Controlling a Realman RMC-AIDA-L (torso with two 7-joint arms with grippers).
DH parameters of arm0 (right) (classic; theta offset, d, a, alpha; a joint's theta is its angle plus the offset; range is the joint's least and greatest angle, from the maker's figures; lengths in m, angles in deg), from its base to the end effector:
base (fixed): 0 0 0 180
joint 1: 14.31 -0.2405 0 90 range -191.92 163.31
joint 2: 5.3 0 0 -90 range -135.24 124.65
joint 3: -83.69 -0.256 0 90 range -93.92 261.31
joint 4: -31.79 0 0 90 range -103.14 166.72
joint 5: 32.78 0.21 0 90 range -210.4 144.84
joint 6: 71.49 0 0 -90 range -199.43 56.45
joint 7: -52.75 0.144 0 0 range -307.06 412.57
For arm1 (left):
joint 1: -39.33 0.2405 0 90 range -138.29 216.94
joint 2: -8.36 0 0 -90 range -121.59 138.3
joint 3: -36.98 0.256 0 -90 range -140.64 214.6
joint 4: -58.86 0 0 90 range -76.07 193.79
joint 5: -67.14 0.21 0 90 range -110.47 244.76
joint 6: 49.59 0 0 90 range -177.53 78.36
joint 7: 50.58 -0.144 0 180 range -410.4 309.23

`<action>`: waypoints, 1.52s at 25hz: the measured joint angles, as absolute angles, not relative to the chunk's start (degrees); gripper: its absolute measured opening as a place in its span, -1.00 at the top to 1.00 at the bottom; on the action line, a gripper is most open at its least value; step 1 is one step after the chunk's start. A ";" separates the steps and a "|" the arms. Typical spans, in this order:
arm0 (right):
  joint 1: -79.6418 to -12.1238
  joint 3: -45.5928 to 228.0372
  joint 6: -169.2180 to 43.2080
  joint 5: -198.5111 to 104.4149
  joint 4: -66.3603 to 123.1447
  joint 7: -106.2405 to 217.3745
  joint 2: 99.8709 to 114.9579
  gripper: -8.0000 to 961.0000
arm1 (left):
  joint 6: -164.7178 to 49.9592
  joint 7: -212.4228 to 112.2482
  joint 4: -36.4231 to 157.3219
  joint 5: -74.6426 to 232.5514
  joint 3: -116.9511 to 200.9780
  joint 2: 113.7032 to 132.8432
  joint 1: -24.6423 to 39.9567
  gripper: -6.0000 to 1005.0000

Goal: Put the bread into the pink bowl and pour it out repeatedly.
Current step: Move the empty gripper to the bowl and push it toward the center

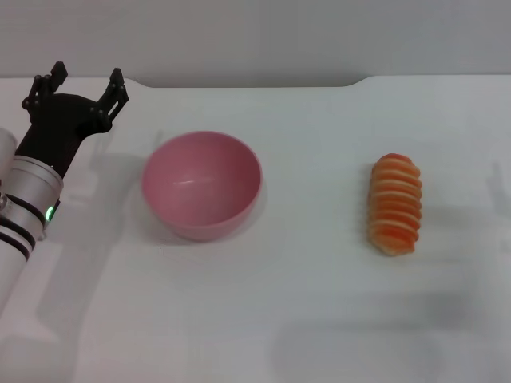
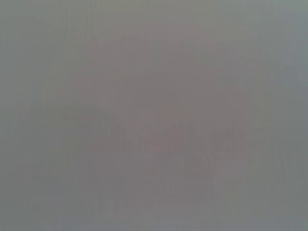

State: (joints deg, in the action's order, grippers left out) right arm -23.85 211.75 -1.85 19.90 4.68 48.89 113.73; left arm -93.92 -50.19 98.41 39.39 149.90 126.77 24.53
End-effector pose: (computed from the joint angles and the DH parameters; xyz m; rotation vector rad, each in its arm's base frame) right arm 0.3363 0.2764 -0.0072 -1.3645 0.5683 0.7014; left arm -0.2789 0.3478 -0.0230 -1.6616 -0.5569 -0.6984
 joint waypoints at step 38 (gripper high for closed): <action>-23.26 214.74 -6.67 19.51 0.16 49.52 113.79 -0.65 | -18.06 -53.01 139.70 51.68 142.76 126.32 28.90 -0.52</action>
State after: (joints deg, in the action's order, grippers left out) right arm -23.26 214.74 -6.67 19.51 0.16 49.52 113.79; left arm -18.06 -53.01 139.70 51.68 142.76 126.32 28.90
